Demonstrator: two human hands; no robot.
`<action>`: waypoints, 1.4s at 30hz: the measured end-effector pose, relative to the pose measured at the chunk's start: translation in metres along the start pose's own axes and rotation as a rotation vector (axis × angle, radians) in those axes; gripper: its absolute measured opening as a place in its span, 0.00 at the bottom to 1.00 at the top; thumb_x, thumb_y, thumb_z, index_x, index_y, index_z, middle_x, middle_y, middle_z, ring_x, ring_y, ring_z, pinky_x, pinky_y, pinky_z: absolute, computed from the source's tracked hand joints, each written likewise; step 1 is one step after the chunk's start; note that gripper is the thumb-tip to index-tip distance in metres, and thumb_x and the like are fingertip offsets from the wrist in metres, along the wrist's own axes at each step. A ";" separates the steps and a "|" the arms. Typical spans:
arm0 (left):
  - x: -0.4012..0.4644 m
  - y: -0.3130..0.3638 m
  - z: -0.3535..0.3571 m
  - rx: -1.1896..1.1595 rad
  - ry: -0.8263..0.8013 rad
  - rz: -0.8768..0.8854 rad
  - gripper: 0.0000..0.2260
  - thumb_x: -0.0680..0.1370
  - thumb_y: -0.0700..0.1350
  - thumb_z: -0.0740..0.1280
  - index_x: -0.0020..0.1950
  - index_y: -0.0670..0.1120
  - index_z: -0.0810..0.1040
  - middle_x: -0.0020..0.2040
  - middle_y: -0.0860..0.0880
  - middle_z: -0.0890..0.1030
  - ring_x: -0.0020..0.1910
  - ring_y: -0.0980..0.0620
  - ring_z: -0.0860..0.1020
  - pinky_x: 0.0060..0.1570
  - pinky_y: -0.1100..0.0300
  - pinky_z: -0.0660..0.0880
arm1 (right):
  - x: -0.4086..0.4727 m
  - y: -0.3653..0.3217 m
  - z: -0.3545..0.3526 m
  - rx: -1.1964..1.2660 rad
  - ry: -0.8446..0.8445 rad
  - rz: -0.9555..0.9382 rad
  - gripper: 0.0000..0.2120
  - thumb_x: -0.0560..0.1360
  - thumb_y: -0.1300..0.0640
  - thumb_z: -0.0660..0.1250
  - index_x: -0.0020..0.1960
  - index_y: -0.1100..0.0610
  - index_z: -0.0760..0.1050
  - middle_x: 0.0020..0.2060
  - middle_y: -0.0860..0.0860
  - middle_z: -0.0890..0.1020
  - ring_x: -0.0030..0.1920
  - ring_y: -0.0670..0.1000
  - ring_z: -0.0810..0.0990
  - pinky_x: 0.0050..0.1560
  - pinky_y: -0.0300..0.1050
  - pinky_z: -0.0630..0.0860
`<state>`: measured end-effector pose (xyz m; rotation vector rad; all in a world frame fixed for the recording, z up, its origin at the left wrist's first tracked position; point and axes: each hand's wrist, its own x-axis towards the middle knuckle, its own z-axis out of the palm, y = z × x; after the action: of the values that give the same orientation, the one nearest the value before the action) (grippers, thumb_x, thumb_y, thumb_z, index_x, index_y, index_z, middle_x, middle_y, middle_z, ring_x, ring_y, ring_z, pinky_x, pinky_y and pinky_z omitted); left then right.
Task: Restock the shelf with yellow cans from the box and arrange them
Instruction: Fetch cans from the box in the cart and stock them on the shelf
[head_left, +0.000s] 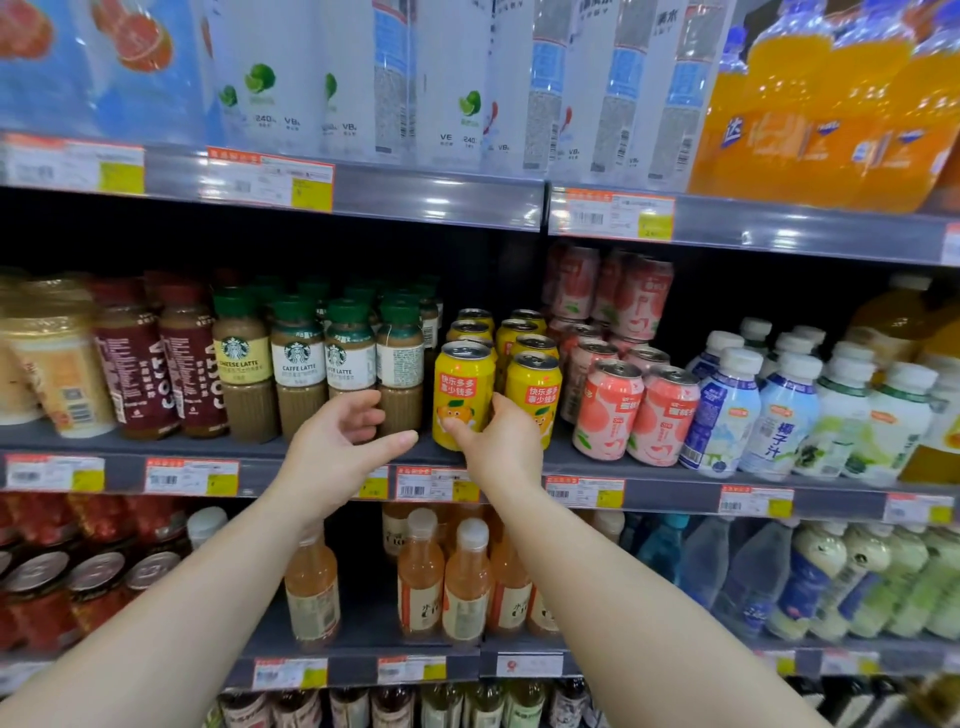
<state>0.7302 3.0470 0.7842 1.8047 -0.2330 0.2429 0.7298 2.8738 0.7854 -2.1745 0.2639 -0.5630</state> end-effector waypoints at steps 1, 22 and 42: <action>-0.001 -0.001 -0.002 -0.002 -0.002 0.000 0.30 0.68 0.48 0.77 0.67 0.49 0.72 0.58 0.51 0.79 0.57 0.53 0.77 0.58 0.55 0.74 | 0.001 0.001 0.001 -0.010 0.001 0.019 0.17 0.73 0.46 0.72 0.58 0.54 0.76 0.52 0.50 0.83 0.52 0.52 0.80 0.46 0.43 0.71; 0.003 -0.006 0.005 -0.012 -0.121 0.009 0.26 0.68 0.49 0.77 0.64 0.54 0.73 0.56 0.55 0.79 0.56 0.56 0.78 0.59 0.54 0.75 | -0.013 0.010 -0.011 -0.648 -0.383 -0.159 0.24 0.79 0.34 0.49 0.74 0.31 0.53 0.70 0.54 0.67 0.73 0.61 0.60 0.73 0.69 0.42; -0.007 -0.007 0.014 0.042 -0.161 -0.025 0.31 0.69 0.51 0.76 0.69 0.54 0.69 0.60 0.52 0.77 0.59 0.54 0.76 0.50 0.61 0.74 | 0.017 0.025 -0.022 -0.555 -0.440 -0.268 0.31 0.72 0.24 0.48 0.74 0.31 0.56 0.64 0.54 0.72 0.71 0.58 0.64 0.72 0.68 0.50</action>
<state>0.7263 3.0353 0.7721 1.8698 -0.3210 0.0851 0.7342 2.8362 0.7825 -2.8271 -0.1328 -0.1416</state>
